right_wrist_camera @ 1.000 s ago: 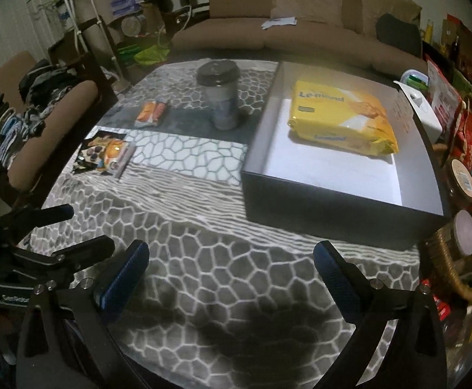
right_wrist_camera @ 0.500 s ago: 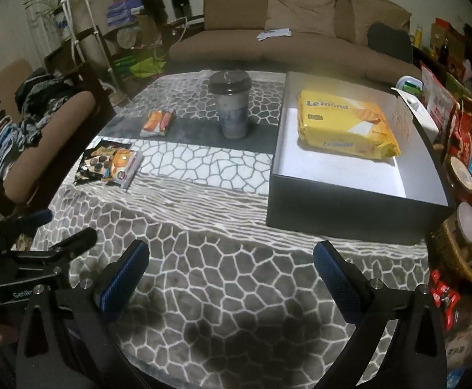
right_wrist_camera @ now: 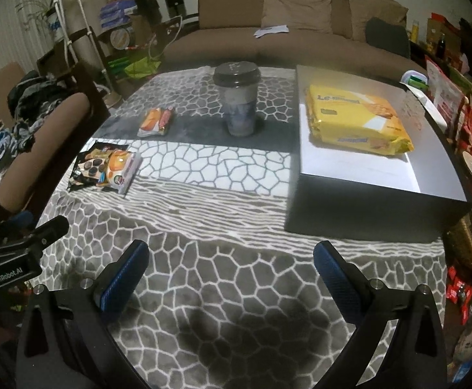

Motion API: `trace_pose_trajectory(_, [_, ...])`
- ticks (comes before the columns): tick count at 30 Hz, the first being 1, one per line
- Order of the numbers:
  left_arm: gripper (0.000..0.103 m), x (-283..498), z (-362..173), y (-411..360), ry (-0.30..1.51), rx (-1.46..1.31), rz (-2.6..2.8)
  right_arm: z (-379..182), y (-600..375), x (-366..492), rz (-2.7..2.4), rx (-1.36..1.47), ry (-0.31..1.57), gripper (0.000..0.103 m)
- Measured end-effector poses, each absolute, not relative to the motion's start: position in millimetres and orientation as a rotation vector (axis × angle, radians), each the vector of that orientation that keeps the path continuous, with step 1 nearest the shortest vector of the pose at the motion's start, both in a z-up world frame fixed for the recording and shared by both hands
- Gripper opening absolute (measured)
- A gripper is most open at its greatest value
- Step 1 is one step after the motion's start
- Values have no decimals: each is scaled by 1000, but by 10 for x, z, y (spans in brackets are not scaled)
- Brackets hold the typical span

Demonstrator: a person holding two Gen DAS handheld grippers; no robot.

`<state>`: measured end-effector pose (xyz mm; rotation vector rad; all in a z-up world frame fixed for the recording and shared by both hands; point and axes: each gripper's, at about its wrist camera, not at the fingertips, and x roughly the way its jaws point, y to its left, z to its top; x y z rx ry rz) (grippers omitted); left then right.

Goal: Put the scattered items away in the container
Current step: 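Withdraw both grippers from the box back over the table, then reach the right gripper to the orange-wrapped snack cake beside the cookie packets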

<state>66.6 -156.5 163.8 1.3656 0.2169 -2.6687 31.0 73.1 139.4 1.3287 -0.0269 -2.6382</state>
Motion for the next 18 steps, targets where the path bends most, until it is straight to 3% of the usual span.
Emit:
trace_pose_trajectory(6, [103,589,1599,-1880,248,1369,-2700,1314,543,160,-2626,1336,-54,103])
trace_pose_trajectory(10, [103,543,1552,-2251,361,1346,-2713,1256,382,69,-2608,1319,-54,103])
trace_pose_trajectory(18, [103,406,1283,-2813,366,1350,-2686,1037,114,-203,-2562,1303,-102,103])
